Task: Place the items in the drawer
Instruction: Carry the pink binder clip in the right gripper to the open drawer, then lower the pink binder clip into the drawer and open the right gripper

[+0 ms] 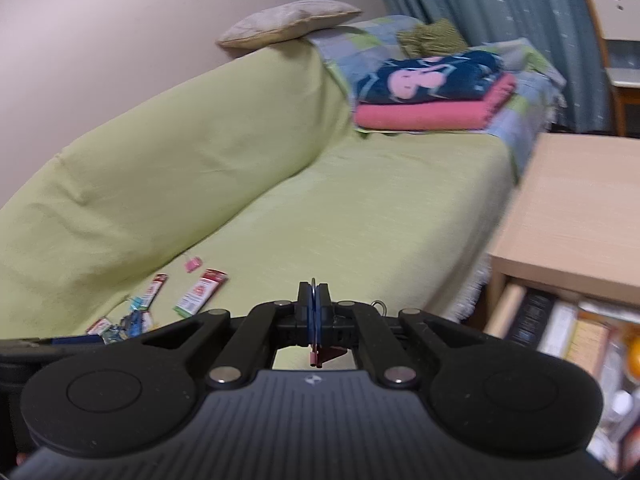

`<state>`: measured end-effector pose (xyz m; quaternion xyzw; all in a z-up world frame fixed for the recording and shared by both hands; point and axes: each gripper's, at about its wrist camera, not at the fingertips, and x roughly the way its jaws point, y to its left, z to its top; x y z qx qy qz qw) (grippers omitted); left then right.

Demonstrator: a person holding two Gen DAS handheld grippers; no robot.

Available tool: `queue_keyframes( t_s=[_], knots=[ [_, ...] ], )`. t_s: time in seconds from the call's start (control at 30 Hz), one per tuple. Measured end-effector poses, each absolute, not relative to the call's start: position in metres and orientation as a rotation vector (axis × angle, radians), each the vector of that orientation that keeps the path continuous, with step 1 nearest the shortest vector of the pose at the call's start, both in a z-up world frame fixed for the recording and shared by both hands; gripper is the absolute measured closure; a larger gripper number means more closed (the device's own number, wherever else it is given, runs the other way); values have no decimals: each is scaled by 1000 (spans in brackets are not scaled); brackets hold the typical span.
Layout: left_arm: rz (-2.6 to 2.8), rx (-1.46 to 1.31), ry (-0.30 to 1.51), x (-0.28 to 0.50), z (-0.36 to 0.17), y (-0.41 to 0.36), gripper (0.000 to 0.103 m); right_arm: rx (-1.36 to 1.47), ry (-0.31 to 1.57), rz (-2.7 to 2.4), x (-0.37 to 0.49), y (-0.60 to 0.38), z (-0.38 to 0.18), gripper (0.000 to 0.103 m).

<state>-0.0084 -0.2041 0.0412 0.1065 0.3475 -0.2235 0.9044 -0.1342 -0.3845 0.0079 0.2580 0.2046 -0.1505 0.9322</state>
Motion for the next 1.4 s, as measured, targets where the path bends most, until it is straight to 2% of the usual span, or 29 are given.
queue_keyframes(
  t_s=[0.57, 1.1, 1.4],
  knots=[
    [-747, 386, 781, -81, 6, -303, 3, 678, 595, -719, -333, -459, -45, 102],
    [-807, 468, 814, -95, -14, -329, 3, 694, 782, -765, -343, -483, -100, 102],
    [-803, 472, 825, -93, -20, -329, 3, 673, 827, -787, -340, -494, -108, 102]
  ],
)
